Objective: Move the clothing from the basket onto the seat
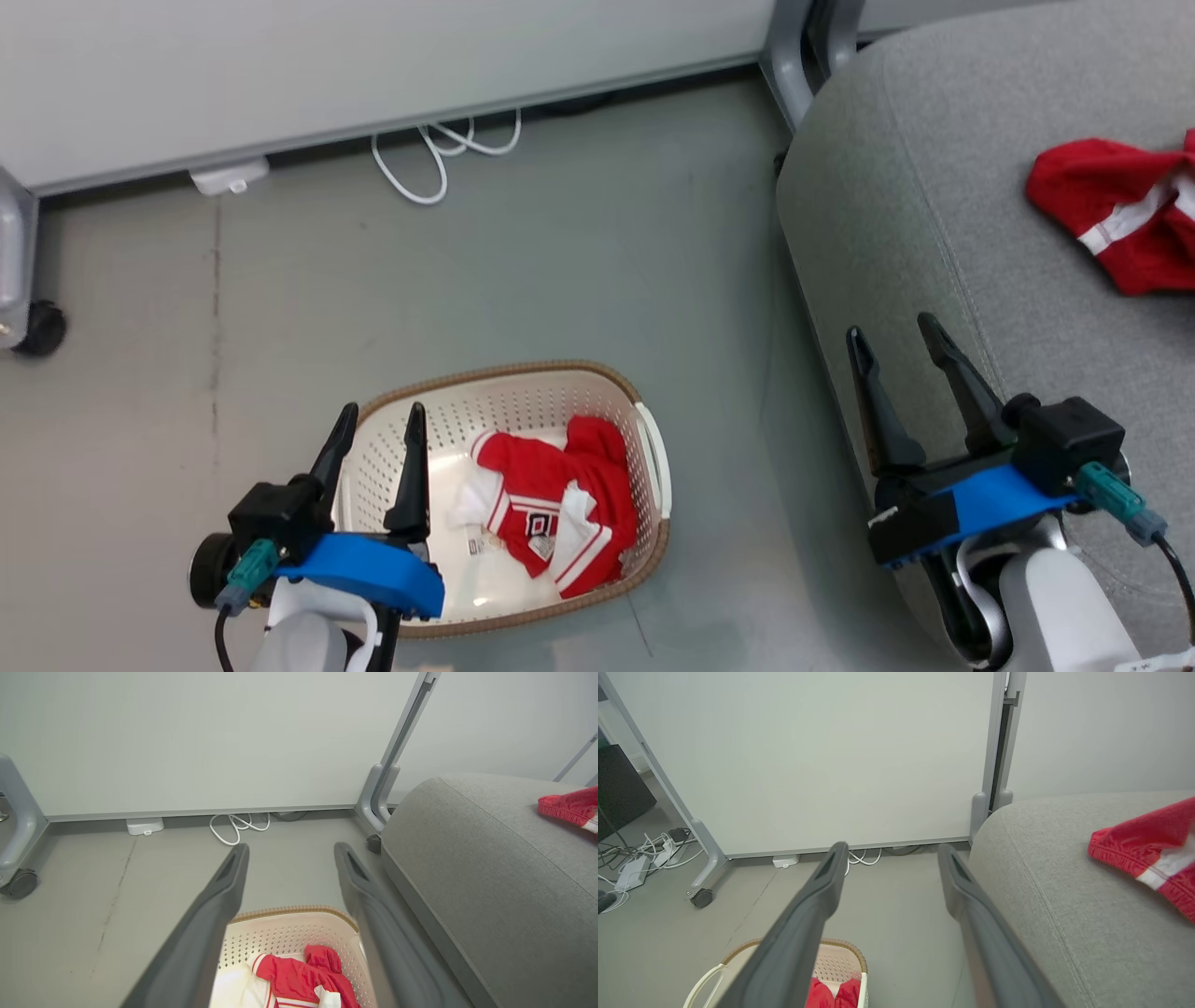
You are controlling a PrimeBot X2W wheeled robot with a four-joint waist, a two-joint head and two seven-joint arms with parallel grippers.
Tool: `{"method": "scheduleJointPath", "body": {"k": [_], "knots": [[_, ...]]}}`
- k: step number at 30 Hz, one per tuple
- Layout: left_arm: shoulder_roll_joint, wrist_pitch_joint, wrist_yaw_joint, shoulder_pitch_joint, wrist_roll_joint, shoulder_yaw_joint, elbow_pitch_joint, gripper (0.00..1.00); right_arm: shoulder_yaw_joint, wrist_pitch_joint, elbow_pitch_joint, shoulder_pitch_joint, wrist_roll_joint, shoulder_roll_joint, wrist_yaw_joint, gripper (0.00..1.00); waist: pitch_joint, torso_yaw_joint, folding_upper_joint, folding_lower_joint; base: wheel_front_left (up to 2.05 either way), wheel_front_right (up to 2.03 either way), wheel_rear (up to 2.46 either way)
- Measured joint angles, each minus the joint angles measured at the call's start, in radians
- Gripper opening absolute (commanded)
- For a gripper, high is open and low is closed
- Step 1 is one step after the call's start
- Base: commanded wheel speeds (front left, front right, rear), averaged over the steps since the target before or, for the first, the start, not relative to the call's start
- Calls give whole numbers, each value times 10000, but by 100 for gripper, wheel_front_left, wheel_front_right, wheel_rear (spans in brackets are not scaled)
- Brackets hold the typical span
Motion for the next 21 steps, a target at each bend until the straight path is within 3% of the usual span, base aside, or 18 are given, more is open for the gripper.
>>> {"method": "scheduleJointPath", "body": {"k": [21], "knots": [[903, -2, 0, -3176, -259, -878, 2274, 100, 1089, -947, -357, -2299, 456, 63, 0, 100, 4704, -1648, 0, 0, 0, 0, 0]]}}
